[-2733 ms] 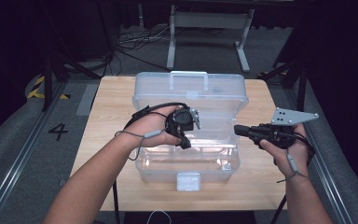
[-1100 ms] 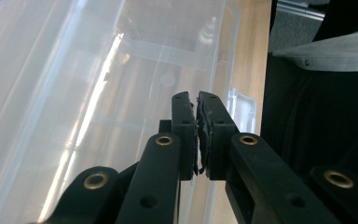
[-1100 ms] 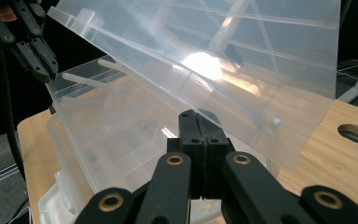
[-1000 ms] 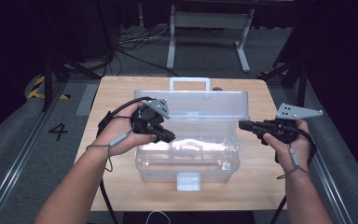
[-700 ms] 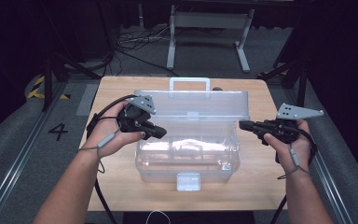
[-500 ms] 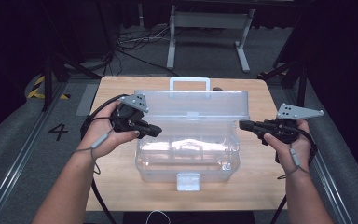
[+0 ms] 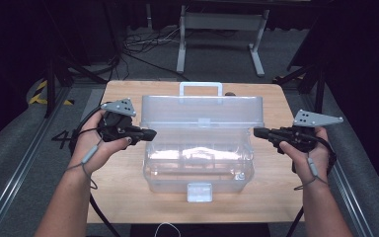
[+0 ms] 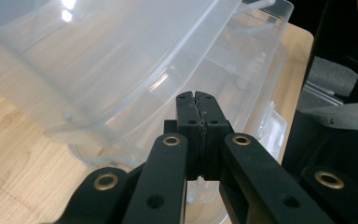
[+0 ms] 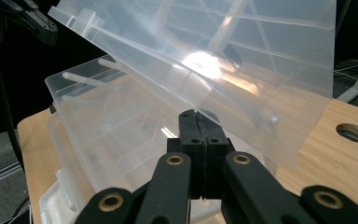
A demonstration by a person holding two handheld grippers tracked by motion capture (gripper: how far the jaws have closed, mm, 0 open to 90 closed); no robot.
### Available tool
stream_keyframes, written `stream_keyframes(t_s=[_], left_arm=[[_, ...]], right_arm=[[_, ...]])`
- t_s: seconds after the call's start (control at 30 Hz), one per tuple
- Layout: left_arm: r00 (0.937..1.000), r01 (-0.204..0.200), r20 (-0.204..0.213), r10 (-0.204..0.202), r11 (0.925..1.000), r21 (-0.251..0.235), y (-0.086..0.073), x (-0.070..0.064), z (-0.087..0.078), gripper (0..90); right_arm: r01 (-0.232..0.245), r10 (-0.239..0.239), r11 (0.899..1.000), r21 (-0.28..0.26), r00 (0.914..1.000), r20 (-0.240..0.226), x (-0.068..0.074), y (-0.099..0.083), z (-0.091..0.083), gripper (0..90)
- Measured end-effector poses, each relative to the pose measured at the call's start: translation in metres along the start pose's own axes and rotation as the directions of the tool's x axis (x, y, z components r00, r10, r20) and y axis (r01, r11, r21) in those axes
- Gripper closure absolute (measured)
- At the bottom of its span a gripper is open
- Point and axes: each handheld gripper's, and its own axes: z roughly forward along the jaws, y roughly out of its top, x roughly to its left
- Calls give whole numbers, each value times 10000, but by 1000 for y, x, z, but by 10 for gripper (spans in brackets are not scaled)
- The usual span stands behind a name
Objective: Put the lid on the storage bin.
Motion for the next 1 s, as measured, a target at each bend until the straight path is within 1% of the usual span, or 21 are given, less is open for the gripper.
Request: stream_keyframes(t_s=[0.13, 0.17, 0.23, 0.27, 0.3, 0.37, 0.4, 0.47, 0.53, 0.6, 0.7, 0.77, 0.9, 1.0], left_arm=[[9996, 251, -107, -255, 9991, -333, -6, 1, -4, 896], [9992, 338, -198, -347, 9984, -445, -8, 1, -4, 896], [9988, 392, -281, -406, 9980, -495, -9, 0, -4, 897], [9974, 551, -425, -582, 9959, -724, -14, 1, -5, 896], [9974, 551, -425, -582, 9959, -724, -14, 1, -5, 896], [9951, 791, -517, -846, 9918, -1007, -18, 3, -6, 896], [9951, 791, -517, -846, 9918, -1007, -18, 3, -6, 896], [9932, 997, -487, -1061, 9878, -1194, -21, 5, -4, 896], [9924, 1083, -443, -1148, 9859, -1274, -22, 5, -2, 896], [9914, 1155, -449, -1228, 9833, -1408, -24, 6, 0, 896], [9909, 1200, -434, -1278, 9812, -1510, -25, 6, 1, 896], [9889, 1319, -458, -1413, 9770, -1675, -27, 5, 2, 896], [9878, 1288, -627, -1424, 9744, -1842, -29, 3, 3, 896], [9878, 1226, -717, -1384, 9740, -1905, -30, 1, 4, 896]], right_arm=[[19, -19, 10000, 10, 10000, 3, 0, 0, 0, 900], [21, -21, 10000, 11, 10000, 13, 0, 0, 0, 900], [26, -26, 10000, 19, 10000, 4, 1, 0, 0, 900], [35, -35, 10000, 12, 10000, 25, 1, 0, 0, 900], [30, -30, 10000, 13, 10000, 23, 1, 0, 0, 900], [55, -55, 10000, 29, 10000, 54, 1, -1, 0, 900], [56, -56, 10000, 43, 10000, 48, 1, -1, 0, 900], [24, -25, 10000, 46, 10000, 58, 2, -1, 0, 900], [16, -16, 10000, 52, 10000, 49, 2, -1, 0, 900], [28, -28, 10000, 61, 10000, 57, 3, -1, 0, 900], [39, -40, 10000, 63, 10000, 59, 3, -2, 0, 900], [53, -53, 10000, 68, 10000, 56, 3, -2, 0, 900], [58, -59, 9999, 88, 10000, 60, 3, -2, -1, 900], [63, -64, 9999, 111, 10000, 59, 3, -2, -1, 900]])
